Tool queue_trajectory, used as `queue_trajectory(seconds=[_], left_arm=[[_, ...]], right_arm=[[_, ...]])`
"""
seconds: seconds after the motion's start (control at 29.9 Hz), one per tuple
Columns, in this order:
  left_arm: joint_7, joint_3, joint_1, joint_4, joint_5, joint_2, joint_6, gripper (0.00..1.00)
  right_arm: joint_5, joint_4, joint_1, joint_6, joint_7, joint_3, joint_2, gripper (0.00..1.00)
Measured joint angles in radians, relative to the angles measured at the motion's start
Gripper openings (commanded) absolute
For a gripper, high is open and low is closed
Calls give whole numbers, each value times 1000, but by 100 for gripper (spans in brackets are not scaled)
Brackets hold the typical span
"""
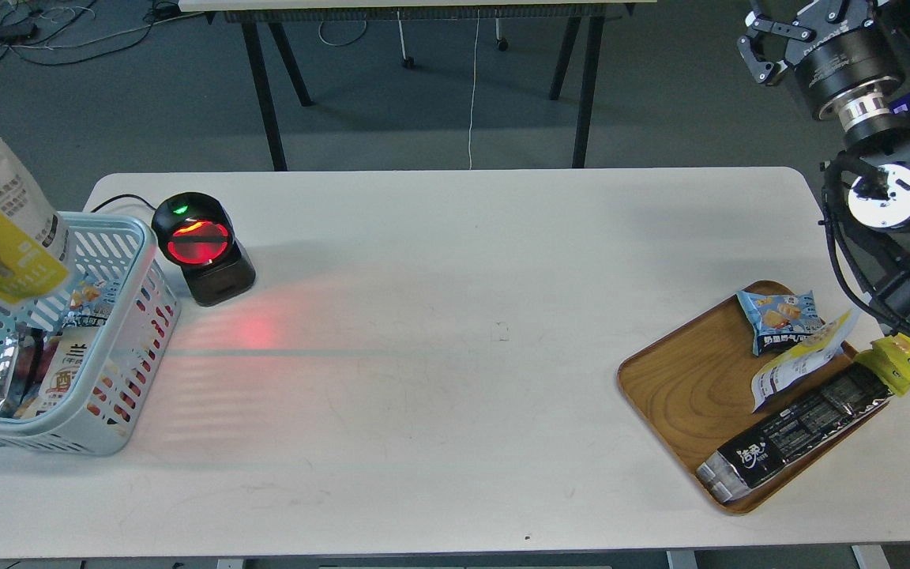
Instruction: Scan snack and place in basket
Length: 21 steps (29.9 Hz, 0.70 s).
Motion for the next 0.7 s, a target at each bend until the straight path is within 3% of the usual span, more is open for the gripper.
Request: queue_trajectory(seconds=[0.03, 0.07, 0.1, 0.2, 0.4, 0.53, 0.7], left_arm=[[0, 4, 0, 0, 0, -3, 2, 50], [0, 6, 0, -1, 0, -7, 4, 74], [0, 7, 0, -1, -2, -13, 6, 85], [0, 4, 0, -1, -49, -24, 24, 97], [0, -5, -9, 48, -346, -80, 47, 99], [4, -19, -46, 135, -596, -208, 39, 99], [39, -50, -63, 253, -966, -407, 36, 99]], right_arm=[[0, 0, 0, 0, 0, 0, 0, 97], [0, 0, 1, 0, 0, 0, 0, 97], [0, 1, 1, 0, 0, 0, 0, 97], [0, 2, 2, 0, 0, 0, -2, 97], [0, 0, 4, 0, 0, -2, -10, 97], [-2, -5, 12, 0, 0, 3, -11, 99], [-2, -15, 15, 0, 0, 74, -20, 99]])
